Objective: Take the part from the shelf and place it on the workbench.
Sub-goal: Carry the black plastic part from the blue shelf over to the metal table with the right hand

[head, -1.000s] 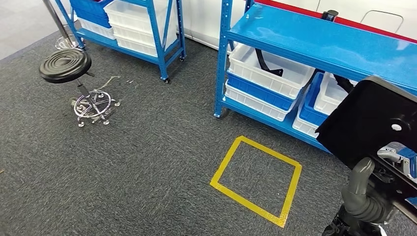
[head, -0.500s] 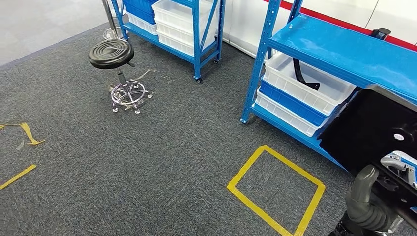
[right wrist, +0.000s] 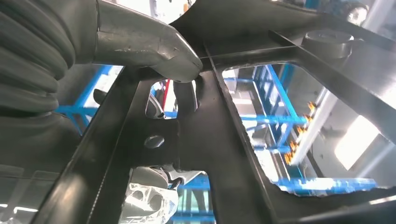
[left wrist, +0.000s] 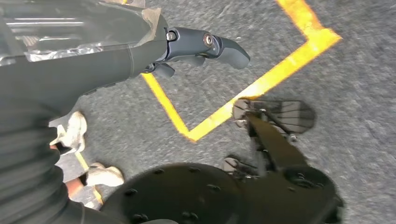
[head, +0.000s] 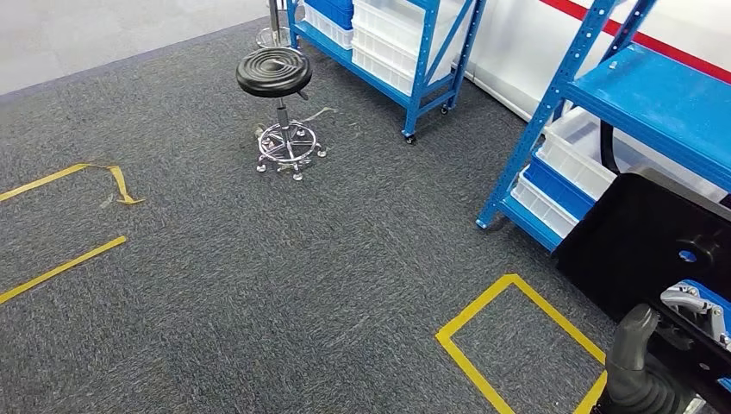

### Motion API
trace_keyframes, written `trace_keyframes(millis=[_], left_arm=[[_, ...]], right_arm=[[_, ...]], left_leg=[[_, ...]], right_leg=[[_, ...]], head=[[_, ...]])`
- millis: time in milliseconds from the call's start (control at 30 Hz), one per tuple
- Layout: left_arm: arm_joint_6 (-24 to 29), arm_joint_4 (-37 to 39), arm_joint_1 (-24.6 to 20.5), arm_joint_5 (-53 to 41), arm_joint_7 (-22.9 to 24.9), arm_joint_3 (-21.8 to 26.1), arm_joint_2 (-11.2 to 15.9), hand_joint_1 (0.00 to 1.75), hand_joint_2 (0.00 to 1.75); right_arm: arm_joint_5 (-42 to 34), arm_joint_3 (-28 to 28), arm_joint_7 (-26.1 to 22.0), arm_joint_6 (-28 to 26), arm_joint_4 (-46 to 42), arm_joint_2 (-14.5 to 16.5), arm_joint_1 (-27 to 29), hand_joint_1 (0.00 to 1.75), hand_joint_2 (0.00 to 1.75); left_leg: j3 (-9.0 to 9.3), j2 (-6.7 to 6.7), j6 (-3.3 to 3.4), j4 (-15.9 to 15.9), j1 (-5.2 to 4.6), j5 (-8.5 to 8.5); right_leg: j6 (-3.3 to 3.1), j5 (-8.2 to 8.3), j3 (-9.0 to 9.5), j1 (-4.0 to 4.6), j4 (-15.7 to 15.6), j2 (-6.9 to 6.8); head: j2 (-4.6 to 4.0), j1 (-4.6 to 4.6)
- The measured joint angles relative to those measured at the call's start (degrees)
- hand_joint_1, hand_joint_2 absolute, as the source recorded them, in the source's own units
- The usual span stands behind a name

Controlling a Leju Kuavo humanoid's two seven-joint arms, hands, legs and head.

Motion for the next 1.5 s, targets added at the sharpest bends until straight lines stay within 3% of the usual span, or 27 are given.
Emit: trace_keyframes(millis=[33,100,167,200,267,333,367,400,467,533,600,667,733,800,867,933,967,1033,1067,1100,1167,1233,1267,1300,1400,1433,1500], left_arm=[[0.1,0.0,0.0,0.0,0.0,0.0,0.0,0.00,1.75],[0.2,0.0,0.0,0.0,0.0,0.0,0.0,0.00,1.75],[0.2,0.0,-0.1,0.0,0.0,0.0,0.0,0.00,1.75],[0.2,0.0,0.0,-0.1,0.0,0.0,0.0,0.00,1.75],[0.2,0.0,0.0,-0.1,0.0,0.0,0.0,0.00,1.75],[0.2,0.0,0.0,-0.3,0.0,0.0,-0.1,0.00,1.75],[0.1,0.0,0.0,-0.5,0.0,0.0,-0.1,0.00,1.75],[0.0,0.0,0.0,-0.7,-0.1,0.0,-0.2,0.00,1.75],[-0.2,0.0,0.3,-1.0,-0.3,0.0,-0.2,0.00,1.75],[-0.5,0.0,0.5,-1.1,-0.7,0.0,-0.1,0.00,1.75],[-0.6,0.0,0.6,-1.1,-0.9,0.0,0.0,0.00,1.75],[-0.7,0.0,0.6,-1.1,-1.0,0.0,0.0,0.00,1.75],[-0.8,0.0,0.5,-1.1,-1.1,0.0,0.0,0.00,1.75],[-1.0,0.0,0.4,-1.1,-1.4,0.0,0.1,0.00,1.75],[-1.2,0.0,0.4,-1.1,-1.6,0.0,0.3,0.00,1.75],[-1.3,0.0,0.2,-1.1,-1.7,0.0,0.3,0.00,1.75],[-1.3,0.0,0.1,-1.1,-1.7,0.0,0.3,0.00,1.75],[-1.4,0.0,0.1,-1.2,-1.6,0.0,0.4,0.00,1.75],[-1.5,0.0,0.1,-1.2,-1.6,0.0,0.5,0.00,1.75],[-1.5,0.0,0.1,-1.2,-1.5,0.0,0.6,0.00,1.75],[-1.6,0.0,0.0,-1.3,-1.4,0.0,0.7,0.00,1.75],[-1.7,0.0,-0.1,-1.5,-1.3,0.0,0.7,0.00,1.75],[-1.7,0.0,0.0,-1.6,-1.3,0.0,0.8,0.00,1.75],[-1.8,0.0,0.0,-1.7,-1.3,0.0,0.8,0.00,1.75],[-1.4,0.0,-0.1,-2.0,-1.1,0.0,1.0,0.00,1.75],[-1.2,0.0,-0.1,-2.1,-1.1,0.0,1.0,0.00,1.75],[-0.7,0.0,-0.1,-2.3,-1.0,0.0,1.1,0.00,1.75]], right_arm=[[0.0,0.0,-0.1,0.1,0.0,-0.3,0.0,1.75,1.75],[0.0,0.1,-0.1,0.3,-0.1,-0.7,0.1,1.75,1.75],[-0.2,0.1,-0.1,0.4,-0.1,-1.0,0.1,1.75,1.75],[-0.3,0.2,-0.1,0.5,-0.1,-1.1,0.1,1.75,1.75],[-0.4,0.2,-0.1,0.8,-0.1,-1.4,0.1,1.75,1.75],[-0.6,0.2,-0.2,1.0,-0.1,-1.6,0.1,1.75,1.75],[-0.7,0.2,-0.3,1.1,0.0,-1.8,0.1,1.75,1.75],[-0.8,0.2,-0.3,1.2,0.0,-1.9,0.1,1.75,1.75],[-0.9,0.2,-0.5,1.3,0.0,-2.0,0.1,1.75,1.75],[-0.9,0.3,-0.7,1.3,0.0,-2.1,0.1,1.75,1.75],[-0.9,0.3,-0.8,1.3,0.1,-2.1,0.1,1.75,1.75],[-0.9,0.4,-0.8,1.3,0.1,-2.1,0.1,1.75,1.75],[-0.9,0.4,-0.8,1.3,0.1,-2.1,0.1,1.75,1.75],[-1.0,0.4,-0.8,1.3,0.2,-2.2,0.0,1.75,1.75],[-1.1,0.5,-0.8,1.4,0.4,-2.3,0.0,1.75,1.75],[-1.1,0.5,-0.8,1.4,0.4,-2.5,0.0,1.75,1.75],[-1.1,0.6,-0.8,1.4,0.4,-2.5,0.0,1.75,1.75],[-1.1,0.8,-0.7,1.4,0.4,-2.7,-0.2,1.75,1.75],[-1.1,1.0,-0.7,1.4,0.4,-2.8,-0.2,1.75,1.75],[-1.1,1.1,-0.7,1.4,0.4,-2.8,-0.3,1.75,1.75],[-1.1,1.2,-0.6,1.4,0.5,-3.0,-0.4,1.75,1.75],[-0.9,1.3,-0.3,1.4,0.7,-3.1,-0.6,1.75,1.75],[-0.8,1.3,0.0,1.4,0.8,-3.1,-0.8,1.75,1.75],[-0.5,1.5,0.2,1.4,0.9,-3.1,-1.2,1.75,1.75],[0.5,2.0,1.0,1.3,1.0,-3.0,-2.1,1.75,1.75],[0.7,2.1,1.2,1.3,1.0,-3.0,-2.3,1.75,1.75],[1.1,2.5,1.4,1.3,1.0,-3.0,-2.7,1.75,1.75]], left_leg=[[-0.11,-0.61,0.48,-0.1,-0.04,0.22],[-0.51,-1.89,1.14,-0.2,-0.30,0.53],[-0.85,-3.49,1.55,-0.2,-0.85,0.74],[-0.92,-4.34,1.68,-0.2,-1.12,0.83],[-0.87,-6.07,1.86,-0.2,-1.46,1.00],[-0.95,-7.59,1.74,-0.2,-1.65,1.20],[-1.10,-8.25,1.53,-0.2,-1.71,1.32],[-1.26,-8.90,1.25,-0.3,-1.74,1.48],[-1.58,-9.80,0.67,-0.4,-1.71,1.77],[-2.35,-7.48,0.39,1.0,-1.89,0.74],[-3.05,-4.74,0.35,2.5,-2.10,-0.54],[-3.31,-4.41,0.31,2.9,-2.10,-0.92],[-4.85,-3.49,0.12,6.1,-2.02,-2.90],[-6.42,-2.18,-0.47,10.1,-1.63,-4.18],[-3.67,0.15,-0.90,6.3,-1.20,-2.27],[-0.17,2.33,-0.56,0.6,-1.21,-0.53],[0.28,2.69,-0.19,-0.2,-1.35,-0.38],[0.11,1.29,0.67,-0.3,-1.62,-0.03],[0.04,0.65,1.11,-0.5,-1.62,0.19],[-0.03,0.02,1.53,-0.7,-1.55,0.46],[-0.31,-1.27,2.14,-0.8,-1.41,0.87],[-0.73,-2.78,2.33,-0.8,-1.46,1.11],[-0.85,-3.59,2.31,-0.8,-1.47,1.21],[-0.89,-4.40,2.20,-0.8,-1.46,1.31],[-0.88,-6.79,1.59,-0.7,-1.41,1.63],[-1.02,-7.41,1.27,-0.7,-1.44,1.78],[-1.43,-8.42,0.48,-0.8,-1.43,2.22]], right_leg=[[-0.16,-1.25,-1.03,-0.20,2.0,1.55],[-0.92,-4.78,-4.91,-0.06,9.8,4.53],[-1.29,-6.82,-8.77,0.37,16.8,5.32],[-1.26,-6.49,-9.40,0.59,17.4,5.47],[-1.09,-3.38,-7.47,1.08,12.1,6.34],[-1.45,-0.15,-4.34,1.55,4.2,9.16],[-1.78,0.66,-3.48,1.76,2.0,10.17],[-2.18,0.95,-3.18,1.99,1.0,10.56],[-2.93,1.34,-2.85,1.94,0.7,9.18],[-3.64,1.86,-2.43,1.52,0.2,7.79],[-3.91,2.06,-2.35,1.37,-0.1,7.06],[-3.98,2.05,-2.33,1.35,-0.1,6.92],[-4.21,2.02,-2.35,1.43,-0.1,6.19],[-4.36,1.88,-2.66,1.53,-0.1,3.56],[-4.08,1.60,-2.66,1.64,0.1,0.93],[-3.41,1.18,-2.31,2.03,0.4,-0.16],[-3.07,1.01,-2.04,2.21,0.5,-0.70],[-2.42,0.78,-1.66,2.23,0.5,-1.72],[-2.13,0.39,-1.78,2.08,1.1,-1.22],[-1.98,-0.46,-2.36,1.95,2.4,0.08],[-2.17,-3.68,-5.26,1.67,8.7,3.76],[-2.38,-6.69,-8.75,1.62,16.1,5.30],[-2.16,-7.03,-9.54,1.53,17.7,5.44],[-1.71,-6.32,-9.19,1.37,16.9,5.52],[-0.24,-1.31,-3.78,0.61,5.2,7.71],[-0.27,-0.31,-2.57,0.53,2.4,8.49],[-0.99,0.15,-2.02,0.92,0.9,8.82]], head=[[0.00,0.11],[0.00,0.37],[0.00,0.48],[0.00,0.49],[0.00,0.48],[0.00,0.48],[0.00,0.48],[0.00,0.46],[0.00,0.42],[0.00,0.32],[0.00,0.22],[0.00,0.19],[0.00,0.12],[0.00,0.03],[0.00,0.00],[0.00,0.13],[0.00,0.25],[0.00,0.47],[-0.01,0.47],[-0.01,0.52],[-0.01,0.66],[-0.01,0.72],[0.00,0.72],[0.00,0.72],[0.00,0.72],[0.00,0.69],[0.00,0.64]])
